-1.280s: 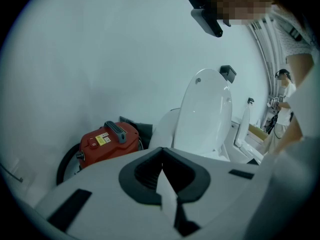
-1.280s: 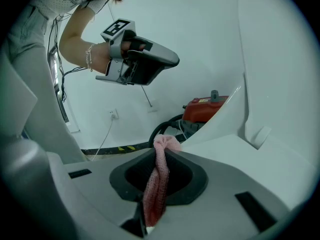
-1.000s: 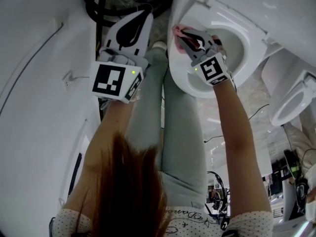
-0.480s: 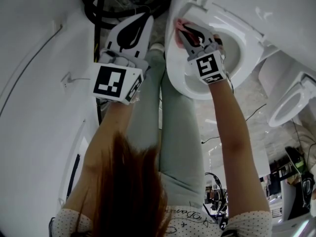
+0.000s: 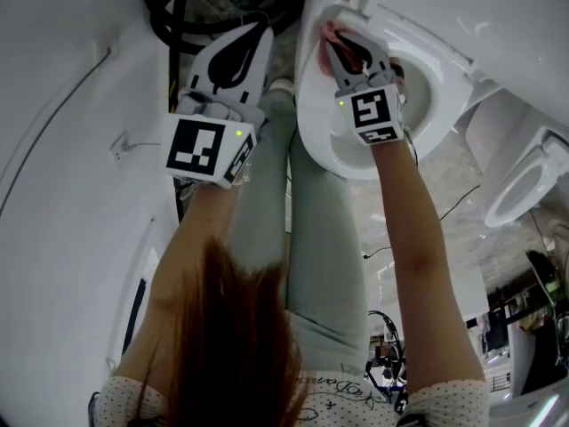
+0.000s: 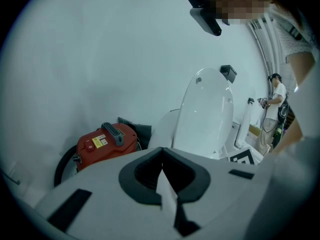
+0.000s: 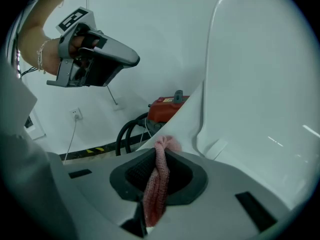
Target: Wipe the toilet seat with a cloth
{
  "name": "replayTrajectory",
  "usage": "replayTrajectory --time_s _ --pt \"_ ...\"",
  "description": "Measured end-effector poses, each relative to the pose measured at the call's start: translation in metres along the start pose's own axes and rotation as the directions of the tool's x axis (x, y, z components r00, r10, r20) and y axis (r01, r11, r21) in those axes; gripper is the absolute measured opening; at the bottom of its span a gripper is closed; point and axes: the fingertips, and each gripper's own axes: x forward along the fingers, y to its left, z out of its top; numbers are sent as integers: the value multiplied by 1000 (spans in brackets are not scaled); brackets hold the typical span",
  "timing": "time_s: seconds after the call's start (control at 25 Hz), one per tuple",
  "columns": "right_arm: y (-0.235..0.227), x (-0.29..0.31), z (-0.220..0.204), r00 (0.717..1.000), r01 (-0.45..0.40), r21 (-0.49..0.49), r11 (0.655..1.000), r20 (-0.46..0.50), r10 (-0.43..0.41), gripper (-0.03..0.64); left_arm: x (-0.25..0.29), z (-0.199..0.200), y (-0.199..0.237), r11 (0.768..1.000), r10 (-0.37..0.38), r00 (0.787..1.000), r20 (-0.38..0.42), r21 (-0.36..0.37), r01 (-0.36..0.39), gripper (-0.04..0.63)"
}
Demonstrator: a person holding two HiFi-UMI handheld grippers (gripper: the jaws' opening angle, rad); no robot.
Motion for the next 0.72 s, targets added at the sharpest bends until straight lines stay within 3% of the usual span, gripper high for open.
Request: replayTrajectory --time_s 0.52,0.72 --pt "-40 -13 -2 994 112 60 992 10 -113 56 4 -2 -15 1000 -23 1000 -4 10 23 0" --pt "-50 -17 -5 989 143 131 981 18 -146 57 4 -4 -20 999 -31 999 -8 15 31 0"
